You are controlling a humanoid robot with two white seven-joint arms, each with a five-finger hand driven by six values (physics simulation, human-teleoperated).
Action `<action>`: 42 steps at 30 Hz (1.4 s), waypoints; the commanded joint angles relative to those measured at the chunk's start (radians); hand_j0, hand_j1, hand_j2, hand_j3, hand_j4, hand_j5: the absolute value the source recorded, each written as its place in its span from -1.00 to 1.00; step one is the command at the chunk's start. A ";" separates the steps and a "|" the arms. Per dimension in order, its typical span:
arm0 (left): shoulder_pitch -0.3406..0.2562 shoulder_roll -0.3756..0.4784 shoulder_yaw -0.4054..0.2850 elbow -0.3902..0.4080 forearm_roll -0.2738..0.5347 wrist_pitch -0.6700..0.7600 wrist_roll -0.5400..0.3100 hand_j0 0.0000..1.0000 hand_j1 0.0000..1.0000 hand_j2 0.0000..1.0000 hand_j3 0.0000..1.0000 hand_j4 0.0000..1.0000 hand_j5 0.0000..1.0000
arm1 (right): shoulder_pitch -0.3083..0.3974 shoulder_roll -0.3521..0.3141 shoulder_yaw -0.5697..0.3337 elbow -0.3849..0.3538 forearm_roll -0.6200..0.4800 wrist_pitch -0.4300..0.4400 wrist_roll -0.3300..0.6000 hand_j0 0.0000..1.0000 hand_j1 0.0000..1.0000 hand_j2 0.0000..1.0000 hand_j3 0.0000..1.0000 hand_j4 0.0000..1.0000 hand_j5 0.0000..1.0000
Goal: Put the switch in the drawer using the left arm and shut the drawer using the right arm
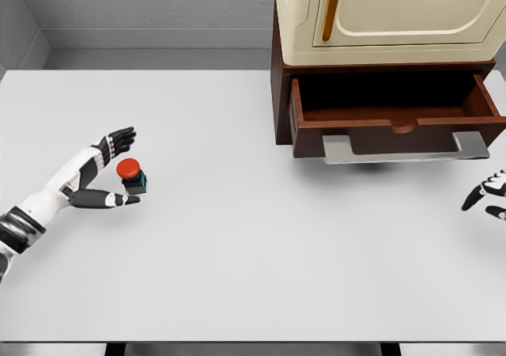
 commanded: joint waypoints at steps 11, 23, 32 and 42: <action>-0.018 -0.057 -0.002 0.087 -0.025 0.007 0.000 1.00 1.00 1.00 1.00 1.00 1.00 | -0.034 -0.046 0.037 0.000 -0.012 0.003 0.000 0.06 0.06 0.06 0.06 0.06 0.06; -0.023 -0.066 -0.001 0.088 -0.051 -0.016 0.002 0.33 0.33 0.33 0.33 0.33 0.33 | -0.045 -0.061 0.063 -0.001 -0.012 0.003 0.000 0.08 0.08 0.08 0.08 0.08 0.08; -0.021 -0.072 0.002 0.090 -0.052 -0.023 0.002 0.32 0.32 0.32 0.32 0.32 0.32 | -0.040 -0.061 0.065 0.000 -0.012 0.003 0.000 0.09 0.09 0.09 0.09 0.09 0.09; -0.023 -0.072 0.015 0.085 -0.051 -0.021 0.002 -0.09 -0.09 -0.09 -0.09 -0.09 -0.09 | -0.041 -0.061 0.065 0.000 -0.012 0.003 0.000 0.09 0.09 0.09 0.09 0.09 0.09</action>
